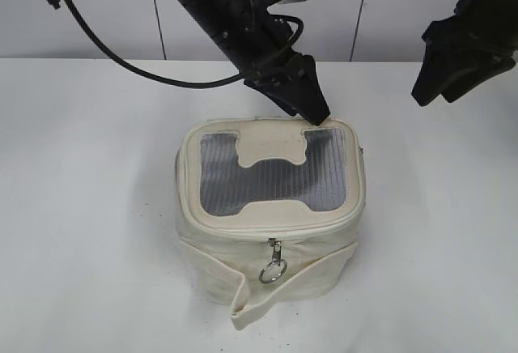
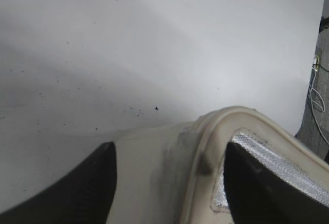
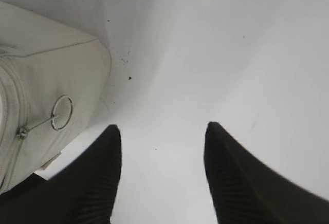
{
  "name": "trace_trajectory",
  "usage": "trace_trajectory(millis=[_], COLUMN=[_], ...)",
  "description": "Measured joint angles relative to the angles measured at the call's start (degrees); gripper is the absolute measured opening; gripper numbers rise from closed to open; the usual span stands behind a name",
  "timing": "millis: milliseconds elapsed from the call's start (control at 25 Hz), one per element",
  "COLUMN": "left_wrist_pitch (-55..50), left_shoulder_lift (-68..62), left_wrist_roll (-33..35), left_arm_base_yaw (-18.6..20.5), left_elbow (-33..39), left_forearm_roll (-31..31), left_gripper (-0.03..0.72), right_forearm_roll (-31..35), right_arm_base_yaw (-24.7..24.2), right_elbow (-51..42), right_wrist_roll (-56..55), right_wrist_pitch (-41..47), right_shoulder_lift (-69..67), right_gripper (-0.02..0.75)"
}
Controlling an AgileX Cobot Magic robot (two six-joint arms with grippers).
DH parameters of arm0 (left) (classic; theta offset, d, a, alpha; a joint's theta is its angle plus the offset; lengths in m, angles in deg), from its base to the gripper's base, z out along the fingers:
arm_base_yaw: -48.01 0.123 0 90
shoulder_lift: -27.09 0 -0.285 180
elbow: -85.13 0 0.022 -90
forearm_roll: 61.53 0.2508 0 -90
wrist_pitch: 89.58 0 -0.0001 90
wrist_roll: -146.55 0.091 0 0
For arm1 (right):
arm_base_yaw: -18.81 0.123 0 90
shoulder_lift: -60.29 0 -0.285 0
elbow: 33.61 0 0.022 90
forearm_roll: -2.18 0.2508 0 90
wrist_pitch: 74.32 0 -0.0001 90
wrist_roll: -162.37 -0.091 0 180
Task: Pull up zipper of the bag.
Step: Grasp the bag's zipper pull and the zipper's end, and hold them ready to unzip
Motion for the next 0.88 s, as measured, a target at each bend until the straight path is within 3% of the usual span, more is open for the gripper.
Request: trace_trajectory(millis=[400,520,640,680,880], left_wrist_pitch=[0.05,-0.09,-0.48,-0.54,-0.64], left_shoulder_lift=[-1.36,-1.36,-1.36,-1.36,-1.18], left_wrist_roll=[0.0,-0.05,-0.11,-0.26,-0.38], left_arm_base_yaw=[-2.33,-2.81,-3.0,-3.0,-3.0], left_elbow=[-0.07,-0.25,-0.25,-0.25,-0.25], left_forearm_roll=[2.93,3.98,4.28,4.34,4.5], left_gripper=[0.486,0.363,0.12,0.078,0.066], right_forearm_roll=[2.6,3.32,3.69,3.74,4.46], right_arm_base_yaw=[0.0,0.0,0.0,0.0,0.0], right_elbow=[-3.06,-3.06,-3.37,-3.81,-8.48], right_wrist_roll=[-1.54,-1.54,-1.54,-1.54,1.12], right_wrist_pitch=[-0.02,-0.02,-0.07,-0.07,-0.14], right_shoulder_lift=[0.25,0.25,0.42,0.64,4.28], right_gripper=[0.408,0.408,0.408,0.408,0.408])
